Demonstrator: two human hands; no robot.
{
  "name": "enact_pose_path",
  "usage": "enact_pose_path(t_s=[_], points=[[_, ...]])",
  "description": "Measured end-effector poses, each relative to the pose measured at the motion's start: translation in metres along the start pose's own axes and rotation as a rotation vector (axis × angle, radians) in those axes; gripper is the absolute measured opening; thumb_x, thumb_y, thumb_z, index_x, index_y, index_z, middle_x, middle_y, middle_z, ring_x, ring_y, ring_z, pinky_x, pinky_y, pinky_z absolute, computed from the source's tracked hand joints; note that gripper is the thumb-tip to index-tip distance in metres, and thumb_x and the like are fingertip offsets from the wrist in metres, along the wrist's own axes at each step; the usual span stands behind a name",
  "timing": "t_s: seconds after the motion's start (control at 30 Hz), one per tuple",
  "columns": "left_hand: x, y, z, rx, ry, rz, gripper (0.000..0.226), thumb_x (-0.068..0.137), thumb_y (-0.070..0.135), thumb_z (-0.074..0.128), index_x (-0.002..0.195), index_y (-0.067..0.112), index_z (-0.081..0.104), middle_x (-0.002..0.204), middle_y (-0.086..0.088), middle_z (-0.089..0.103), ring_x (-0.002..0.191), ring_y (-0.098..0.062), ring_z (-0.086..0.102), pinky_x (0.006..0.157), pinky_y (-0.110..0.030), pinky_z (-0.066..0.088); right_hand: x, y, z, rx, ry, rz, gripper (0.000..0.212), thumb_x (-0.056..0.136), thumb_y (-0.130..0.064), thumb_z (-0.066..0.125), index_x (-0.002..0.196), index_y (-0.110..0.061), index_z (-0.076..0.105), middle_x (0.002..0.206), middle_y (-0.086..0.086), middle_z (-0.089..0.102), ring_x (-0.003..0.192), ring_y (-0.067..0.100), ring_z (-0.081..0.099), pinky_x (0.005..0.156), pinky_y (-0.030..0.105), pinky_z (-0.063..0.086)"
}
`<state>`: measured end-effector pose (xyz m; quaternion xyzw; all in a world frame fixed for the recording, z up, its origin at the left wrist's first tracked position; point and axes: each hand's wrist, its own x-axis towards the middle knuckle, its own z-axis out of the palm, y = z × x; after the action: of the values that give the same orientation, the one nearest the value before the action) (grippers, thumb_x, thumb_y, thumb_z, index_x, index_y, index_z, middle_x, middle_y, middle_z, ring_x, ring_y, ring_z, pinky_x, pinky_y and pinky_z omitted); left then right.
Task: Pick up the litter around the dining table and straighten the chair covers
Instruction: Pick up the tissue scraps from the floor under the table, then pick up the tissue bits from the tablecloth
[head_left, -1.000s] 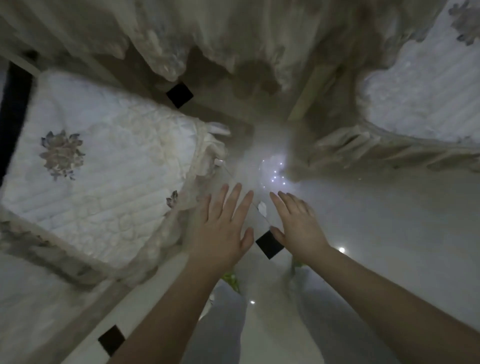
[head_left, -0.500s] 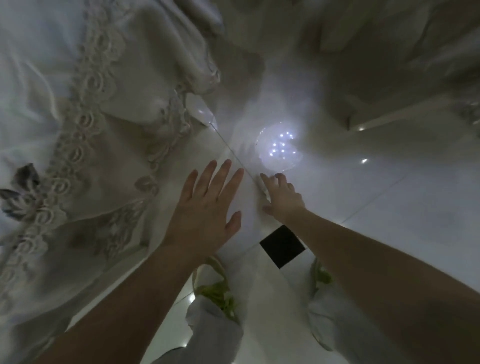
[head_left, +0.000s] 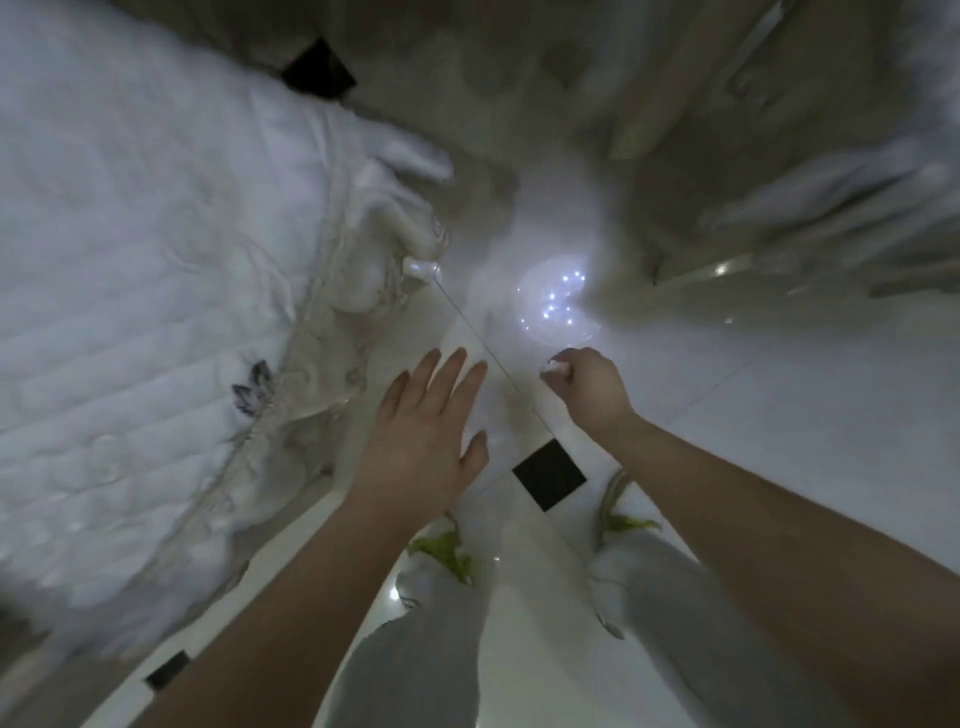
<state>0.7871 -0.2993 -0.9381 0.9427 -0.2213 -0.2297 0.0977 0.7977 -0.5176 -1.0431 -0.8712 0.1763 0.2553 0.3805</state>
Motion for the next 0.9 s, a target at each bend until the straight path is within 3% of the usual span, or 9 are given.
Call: enact_pose_path(t_s=[0.07, 0.17, 0.33, 0.4, 0.47, 0.53, 0.63, 0.73, 0.9], points=[[-0.011, 0.023, -0.047, 0.012, 0.003, 0.011, 0.063, 0.09, 0.044, 0.033, 0.147, 0.016, 0.035, 0.152, -0.008, 0.037, 0.141, -0.029, 0.03, 0.112, -0.049, 0.03, -0.035, -0.037, -0.049, 0.083, 0.027, 0.02, 0.017, 0.092, -0.021, 0.057, 0.076, -0.014, 0.057, 0.065, -0.006, 0.044, 0.06, 0.008, 0.042, 0.056, 0.021, 0.034], [-0.029, 0.055, -0.124, 0.032, 0.044, 0.017, 0.062, 0.091, 0.044, 0.033, 0.148, 0.019, 0.031, 0.154, -0.005, 0.033, 0.144, -0.026, 0.025, 0.113, -0.043, 0.019, -0.092, -0.093, -0.127, 0.212, 0.068, 0.067, 0.023, 0.096, -0.03, 0.054, 0.103, -0.01, 0.061, 0.082, -0.004, 0.056, 0.073, 0.012, 0.053, 0.059, 0.018, 0.037], [-0.057, 0.1, -0.267, 0.042, 0.148, 0.088, 0.059, 0.09, 0.039, 0.04, 0.144, 0.016, 0.04, 0.149, -0.007, 0.04, 0.14, -0.028, 0.032, 0.111, -0.047, 0.032, -0.182, -0.192, -0.279, 0.599, 0.219, 0.017, 0.016, 0.097, -0.017, 0.053, 0.104, -0.004, 0.059, 0.082, -0.011, 0.066, 0.076, 0.007, 0.067, 0.064, 0.014, 0.046], [-0.068, 0.12, -0.318, 0.057, 0.197, 0.114, 0.058, 0.088, 0.04, 0.041, 0.141, 0.015, 0.043, 0.146, -0.007, 0.043, 0.139, -0.026, 0.034, 0.107, -0.043, 0.036, -0.218, -0.222, -0.336, 0.709, 0.252, -0.034, 0.012, 0.096, -0.009, 0.052, 0.103, -0.002, 0.058, 0.079, -0.004, 0.068, 0.07, 0.005, 0.068, 0.064, 0.019, 0.052], [-0.079, 0.139, -0.364, 0.058, 0.212, 0.122, 0.057, 0.088, 0.041, 0.04, 0.14, 0.017, 0.044, 0.144, -0.004, 0.045, 0.137, -0.023, 0.036, 0.101, -0.041, 0.04, -0.247, -0.246, -0.381, 0.776, 0.268, -0.084, 0.009, 0.095, -0.008, 0.053, 0.099, -0.006, 0.061, 0.078, 0.001, 0.069, 0.072, 0.013, 0.07, 0.073, 0.034, 0.058], [-0.087, 0.161, -0.402, 0.037, 0.26, 0.111, 0.057, 0.089, 0.042, 0.039, 0.14, 0.018, 0.044, 0.144, -0.003, 0.046, 0.135, -0.023, 0.039, 0.101, -0.041, 0.043, -0.275, -0.264, -0.416, 0.832, 0.262, -0.096, 0.008, 0.093, -0.008, 0.056, 0.094, -0.009, 0.064, 0.078, 0.004, 0.069, 0.071, 0.018, 0.07, 0.076, 0.043, 0.058], [-0.098, 0.193, -0.45, 0.017, 0.335, 0.076, 0.059, 0.089, 0.044, 0.038, 0.143, 0.019, 0.041, 0.146, -0.002, 0.045, 0.135, -0.022, 0.039, 0.103, -0.043, 0.041, -0.314, -0.285, -0.459, 0.842, 0.249, -0.108, 0.009, 0.092, -0.004, 0.056, 0.097, -0.003, 0.063, 0.084, 0.011, 0.067, 0.069, 0.014, 0.069, 0.075, 0.045, 0.057], [-0.102, 0.218, -0.487, 0.025, 0.406, 0.05, 0.061, 0.091, 0.047, 0.034, 0.146, 0.02, 0.036, 0.148, -0.002, 0.042, 0.137, -0.024, 0.037, 0.107, -0.041, 0.036, -0.339, -0.298, -0.488, 0.855, 0.204, -0.14, 0.007, 0.094, -0.007, 0.05, 0.093, -0.005, 0.056, 0.082, 0.007, 0.072, 0.075, 0.019, 0.071, 0.077, 0.055, 0.055], [-0.094, 0.239, -0.518, 0.031, 0.438, 0.02, 0.061, 0.093, 0.048, 0.031, 0.147, 0.021, 0.034, 0.149, -0.003, 0.04, 0.137, -0.025, 0.035, 0.11, -0.039, 0.03, -0.36, -0.312, -0.517, 0.938, 0.17, -0.245, 0.013, 0.1, -0.008, 0.038, 0.095, -0.003, 0.048, 0.089, 0.012, 0.073, 0.086, 0.024, 0.071, 0.085, 0.046, 0.055]])
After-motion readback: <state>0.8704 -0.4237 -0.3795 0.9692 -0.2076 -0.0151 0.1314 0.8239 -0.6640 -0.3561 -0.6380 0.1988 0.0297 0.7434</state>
